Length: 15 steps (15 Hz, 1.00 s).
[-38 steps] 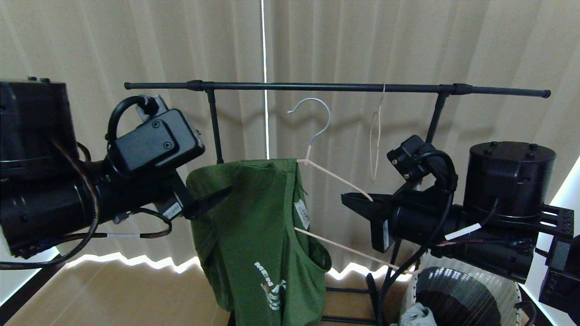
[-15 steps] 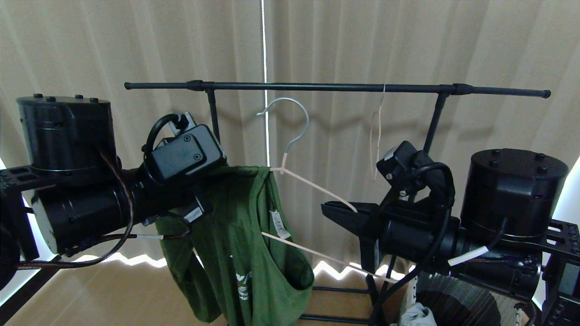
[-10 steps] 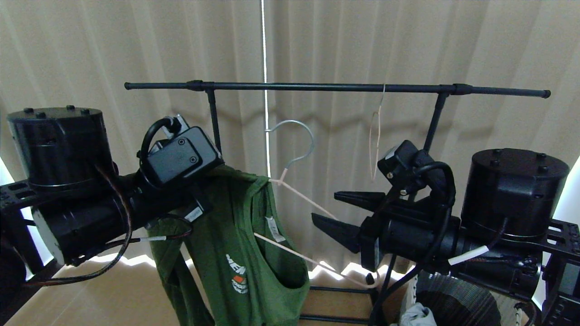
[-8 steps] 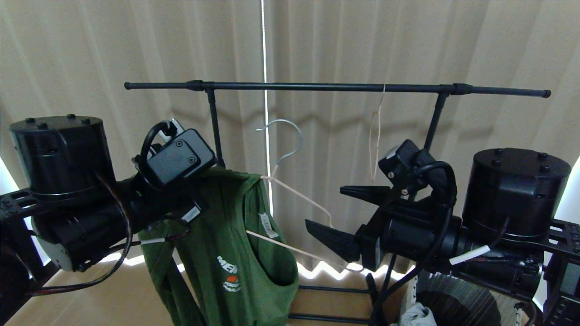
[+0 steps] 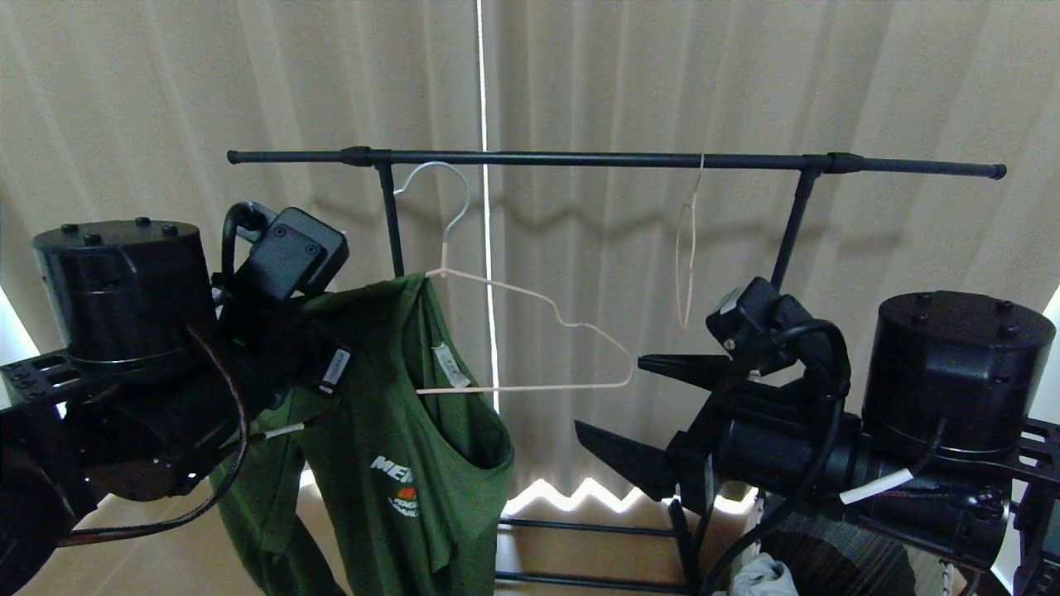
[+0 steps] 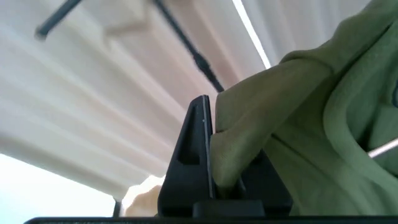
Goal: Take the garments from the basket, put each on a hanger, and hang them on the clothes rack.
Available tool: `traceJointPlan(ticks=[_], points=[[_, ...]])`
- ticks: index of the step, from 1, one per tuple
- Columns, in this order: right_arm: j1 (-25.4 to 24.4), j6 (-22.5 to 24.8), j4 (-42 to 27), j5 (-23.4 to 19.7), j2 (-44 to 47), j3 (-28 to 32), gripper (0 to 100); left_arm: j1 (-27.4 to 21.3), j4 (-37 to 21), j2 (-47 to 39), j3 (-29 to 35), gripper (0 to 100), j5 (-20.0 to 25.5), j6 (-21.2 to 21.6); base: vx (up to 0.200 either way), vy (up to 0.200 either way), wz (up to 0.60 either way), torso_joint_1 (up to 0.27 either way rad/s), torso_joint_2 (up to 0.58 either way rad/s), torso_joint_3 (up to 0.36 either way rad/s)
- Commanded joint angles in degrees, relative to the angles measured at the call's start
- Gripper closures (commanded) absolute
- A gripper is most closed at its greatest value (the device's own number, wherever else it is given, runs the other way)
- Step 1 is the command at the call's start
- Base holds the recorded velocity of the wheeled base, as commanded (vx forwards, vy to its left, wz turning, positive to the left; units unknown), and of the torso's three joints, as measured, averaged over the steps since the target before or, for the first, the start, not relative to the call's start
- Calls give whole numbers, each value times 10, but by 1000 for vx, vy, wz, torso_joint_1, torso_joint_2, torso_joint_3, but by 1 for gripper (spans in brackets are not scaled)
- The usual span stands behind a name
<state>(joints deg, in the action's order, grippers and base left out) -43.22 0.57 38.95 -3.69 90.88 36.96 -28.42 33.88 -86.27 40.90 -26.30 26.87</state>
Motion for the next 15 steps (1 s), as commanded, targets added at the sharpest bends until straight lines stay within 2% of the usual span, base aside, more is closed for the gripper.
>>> traceJointPlan(ticks=[1, 4, 8, 11, 15], points=[[-2, 0, 1, -2, -1, -8, 0, -8, 0, -7, 10, 100, -5, -18, 0, 0, 0, 0, 0, 0], [-14, -3, 1, -4, 19, -7, 0, -36, 1, -7, 23, 100, 1, -67, 0, 0, 0, 0, 0, 0], [-16, -3, 10, -3, 48, 0, 0, -57, 13, 2, 31, 100, 1, -69, 0, 0, 0, 0, 0, 0], [-15, -2, 72, 0, 83, -5, 0, -81, 13, 12, 42, 100, 3, -72, 0, 0, 0, 0, 0, 0], [-13, -1, 92, 4, 113, 4, 0, -110, 13, 20, 43, 100, 2, -83, 0, 0, 0, 0, 0, 0]])
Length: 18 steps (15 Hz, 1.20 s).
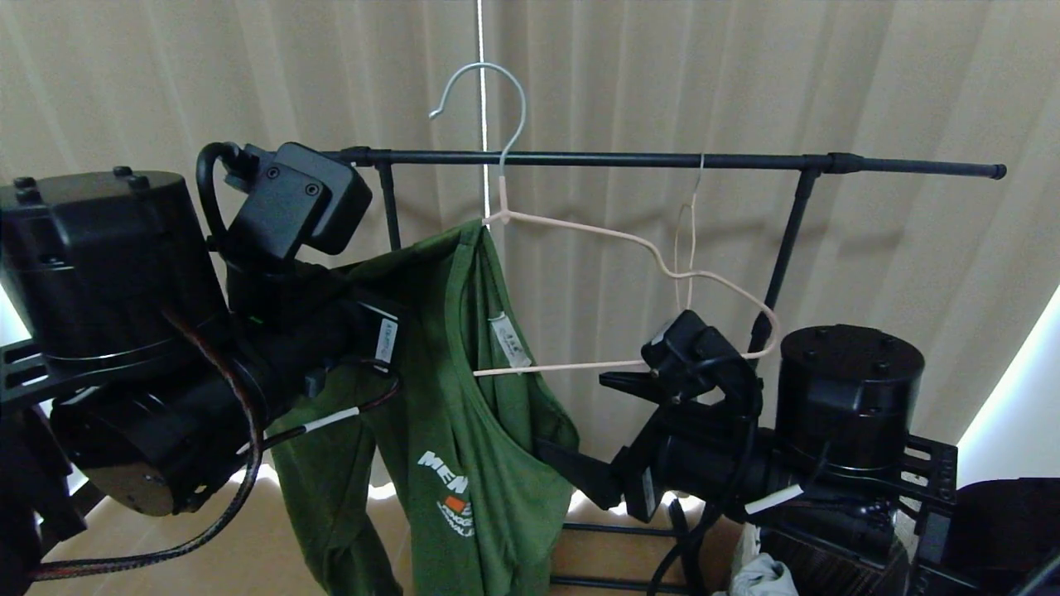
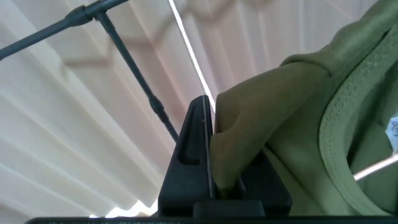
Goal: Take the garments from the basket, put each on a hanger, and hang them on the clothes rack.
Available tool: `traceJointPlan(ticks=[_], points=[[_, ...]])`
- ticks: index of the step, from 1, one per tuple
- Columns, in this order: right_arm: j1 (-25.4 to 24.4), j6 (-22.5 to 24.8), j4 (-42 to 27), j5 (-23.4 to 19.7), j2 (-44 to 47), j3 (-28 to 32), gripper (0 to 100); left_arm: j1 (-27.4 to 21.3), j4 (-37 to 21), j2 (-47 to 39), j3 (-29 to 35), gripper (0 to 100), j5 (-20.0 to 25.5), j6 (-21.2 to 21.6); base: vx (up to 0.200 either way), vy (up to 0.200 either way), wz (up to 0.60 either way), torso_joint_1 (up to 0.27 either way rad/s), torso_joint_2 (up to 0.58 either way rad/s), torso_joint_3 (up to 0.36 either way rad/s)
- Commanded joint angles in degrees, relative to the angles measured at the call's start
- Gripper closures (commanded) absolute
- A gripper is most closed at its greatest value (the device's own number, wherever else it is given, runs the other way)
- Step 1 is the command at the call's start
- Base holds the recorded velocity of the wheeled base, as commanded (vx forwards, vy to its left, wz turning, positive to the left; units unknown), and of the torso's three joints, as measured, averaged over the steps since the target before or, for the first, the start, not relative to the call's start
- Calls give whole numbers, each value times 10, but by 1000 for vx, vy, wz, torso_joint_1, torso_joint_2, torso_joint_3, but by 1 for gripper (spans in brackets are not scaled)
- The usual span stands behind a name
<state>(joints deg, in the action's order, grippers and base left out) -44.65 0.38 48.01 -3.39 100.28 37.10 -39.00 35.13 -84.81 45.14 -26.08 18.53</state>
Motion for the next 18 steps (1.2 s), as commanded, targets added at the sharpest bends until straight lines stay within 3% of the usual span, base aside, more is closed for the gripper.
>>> traceJointPlan(ticks=[1, 7, 8, 14, 18], points=[[1, 1, 2, 0, 19, 3, 0, -5, 0, 5, 0, 100, 0, 0, 0, 0, 0, 0, 0, 0], [17, 1, 8, 29, 44, -5, 0, -9, 0, 17, 0, 100, 1, 0, 0, 0, 0, 0, 0, 0], [19, 1, 8, 33, 45, -8, 100, -9, 0, 17, 0, 100, 1, 0, 0, 0, 0, 0, 0, 0], [27, 1, 7, 38, 47, -13, 100, -10, 0, 20, -2, 100, 0, -4, 0, 0, 0, 0, 0, 0], [76, 2, 7, 62, 19, -39, 100, 29, -1, 17, -15, 100, -3, 8, 0, 0, 0, 0, 0, 0]])
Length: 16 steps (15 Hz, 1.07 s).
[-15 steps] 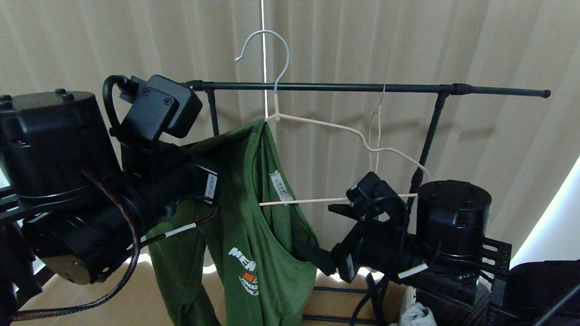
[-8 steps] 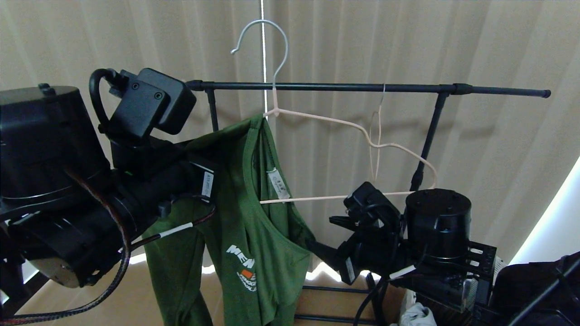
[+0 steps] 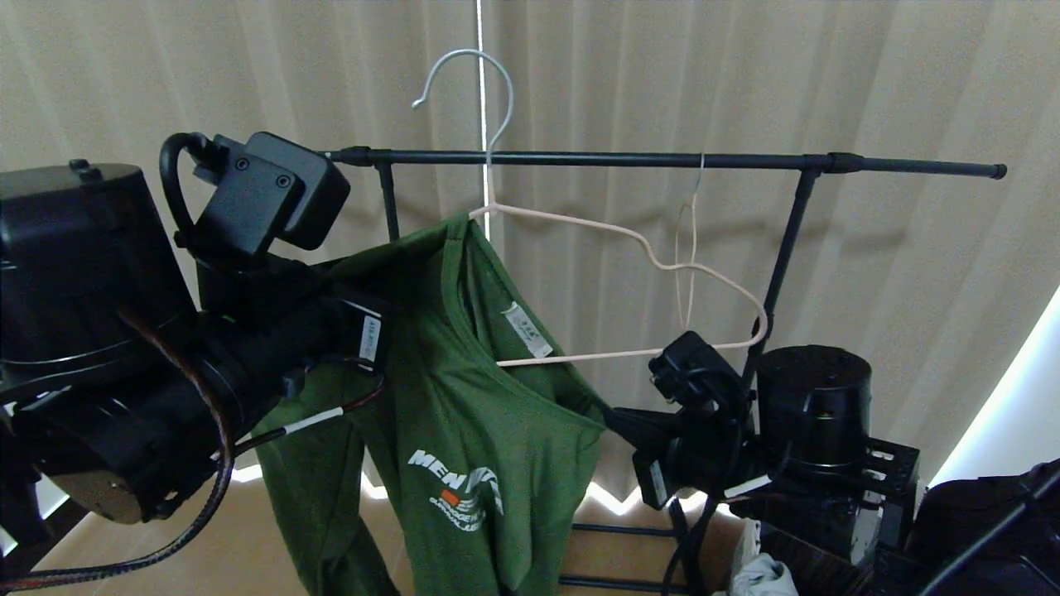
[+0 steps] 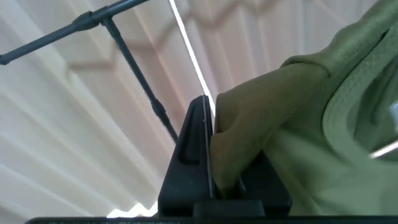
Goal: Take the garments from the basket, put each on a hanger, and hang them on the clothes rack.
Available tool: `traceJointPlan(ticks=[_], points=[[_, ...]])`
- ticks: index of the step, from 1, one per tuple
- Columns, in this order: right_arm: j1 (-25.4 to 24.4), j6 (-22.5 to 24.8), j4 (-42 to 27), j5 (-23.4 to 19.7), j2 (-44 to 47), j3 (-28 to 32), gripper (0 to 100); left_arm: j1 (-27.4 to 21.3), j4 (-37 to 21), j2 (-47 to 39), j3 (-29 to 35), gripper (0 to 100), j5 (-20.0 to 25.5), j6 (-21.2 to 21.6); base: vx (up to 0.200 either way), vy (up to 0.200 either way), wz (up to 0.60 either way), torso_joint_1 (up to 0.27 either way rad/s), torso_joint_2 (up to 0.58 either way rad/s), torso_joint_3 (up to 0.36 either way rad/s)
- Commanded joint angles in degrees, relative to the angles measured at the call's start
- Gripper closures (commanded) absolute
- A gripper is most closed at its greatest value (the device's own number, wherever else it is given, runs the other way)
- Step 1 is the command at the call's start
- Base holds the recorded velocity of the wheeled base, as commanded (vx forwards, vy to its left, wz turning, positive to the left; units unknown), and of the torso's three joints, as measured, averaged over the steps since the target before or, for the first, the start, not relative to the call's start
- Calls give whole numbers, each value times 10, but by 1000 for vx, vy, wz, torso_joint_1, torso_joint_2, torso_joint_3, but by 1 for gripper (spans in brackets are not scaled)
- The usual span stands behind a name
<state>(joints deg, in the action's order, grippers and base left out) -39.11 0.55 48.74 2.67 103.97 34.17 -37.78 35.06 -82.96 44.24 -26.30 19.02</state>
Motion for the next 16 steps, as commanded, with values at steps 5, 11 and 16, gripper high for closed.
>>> traceJointPlan(ticks=[5, 11, 16], points=[[76, 2, -6, 1, -60, -9, 100, 72, 10, 2, -56, 100, 1, 60, 0, 0, 0, 0, 0, 0], [92, 2, -7, -1, -80, -2, 100, 88, 51, 3, -120, 100, 1, 88, 0, 0, 0, 0, 0, 0], [68, 4, -7, -6, -95, -2, 0, 87, 51, -3, -122, 100, 1, 97, 0, 0, 0, 0, 0, 0]])
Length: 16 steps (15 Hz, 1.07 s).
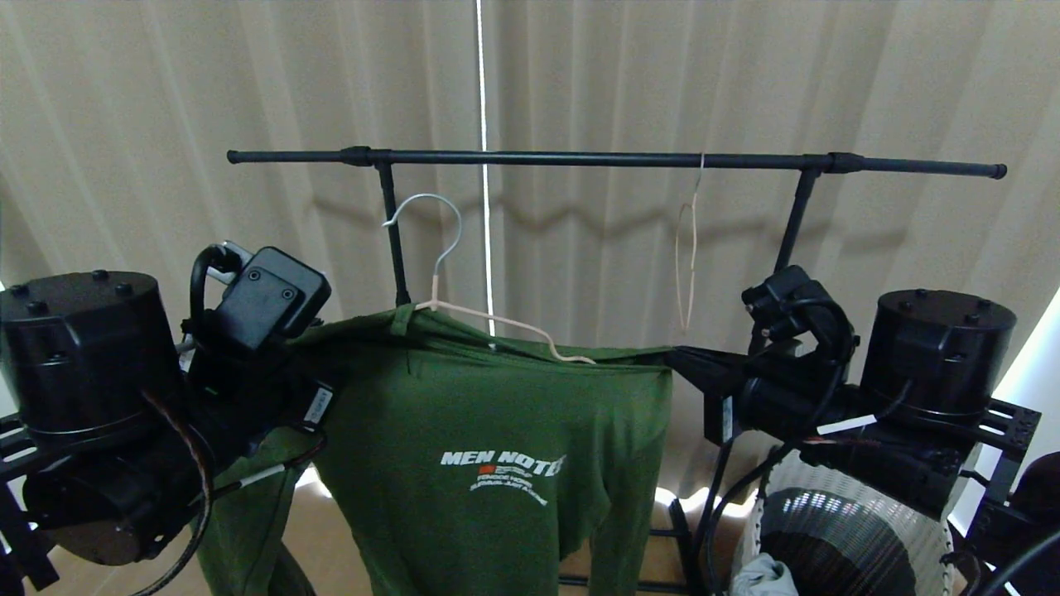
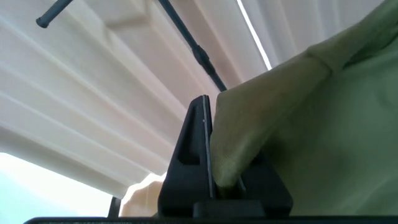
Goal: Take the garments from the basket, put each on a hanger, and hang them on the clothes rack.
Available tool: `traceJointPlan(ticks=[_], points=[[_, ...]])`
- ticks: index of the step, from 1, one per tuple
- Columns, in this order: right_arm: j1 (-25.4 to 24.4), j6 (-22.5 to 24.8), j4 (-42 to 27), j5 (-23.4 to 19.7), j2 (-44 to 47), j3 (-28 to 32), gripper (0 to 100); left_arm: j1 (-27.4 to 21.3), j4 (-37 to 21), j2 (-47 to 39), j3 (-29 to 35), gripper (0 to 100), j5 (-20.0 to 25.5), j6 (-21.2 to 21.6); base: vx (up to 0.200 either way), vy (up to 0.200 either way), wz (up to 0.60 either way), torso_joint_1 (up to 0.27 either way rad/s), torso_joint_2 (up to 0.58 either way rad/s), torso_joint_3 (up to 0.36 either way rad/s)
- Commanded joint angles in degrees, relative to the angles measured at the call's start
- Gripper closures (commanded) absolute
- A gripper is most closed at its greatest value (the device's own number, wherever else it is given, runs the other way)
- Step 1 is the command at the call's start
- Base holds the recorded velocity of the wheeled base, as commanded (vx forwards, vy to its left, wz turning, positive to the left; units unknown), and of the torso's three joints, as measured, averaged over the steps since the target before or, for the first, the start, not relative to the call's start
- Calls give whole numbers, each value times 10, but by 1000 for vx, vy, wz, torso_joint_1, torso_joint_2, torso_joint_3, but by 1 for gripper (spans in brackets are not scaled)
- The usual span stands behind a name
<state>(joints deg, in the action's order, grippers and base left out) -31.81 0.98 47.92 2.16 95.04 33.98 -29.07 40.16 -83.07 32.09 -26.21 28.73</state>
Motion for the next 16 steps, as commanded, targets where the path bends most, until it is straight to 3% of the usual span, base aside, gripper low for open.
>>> traceJointPlan(ticks=[1, 5, 8, 11, 16], points=[[-30, 1, 0, 0, -6, -5, 0, -2, 0, -3, 3, 100, 0, -1, 0, 0, 0, 0, 0, 0], [-83, 25, 1, 0, -6, 4, 0, -8, 26, -17, 3, 100, -2, -38, 0, 0, 0, 0, 0, 0], [-86, 76, 3, -7, 1, 13, 0, -8, 46, -25, -2, 100, -4, -54, 0, 0, 0, 0, 0, 0], [-84, 86, 4, -4, 33, 72, 0, -20, 47, -19, -13, 100, -4, -54, 0, 0, 0, 0, 0, 0], [-82, 142, -39, 1, 56, 138, 0, -49, 47, -11, -18, 100, -4, -50, 0, 0, 0, 0, 0, 0]])
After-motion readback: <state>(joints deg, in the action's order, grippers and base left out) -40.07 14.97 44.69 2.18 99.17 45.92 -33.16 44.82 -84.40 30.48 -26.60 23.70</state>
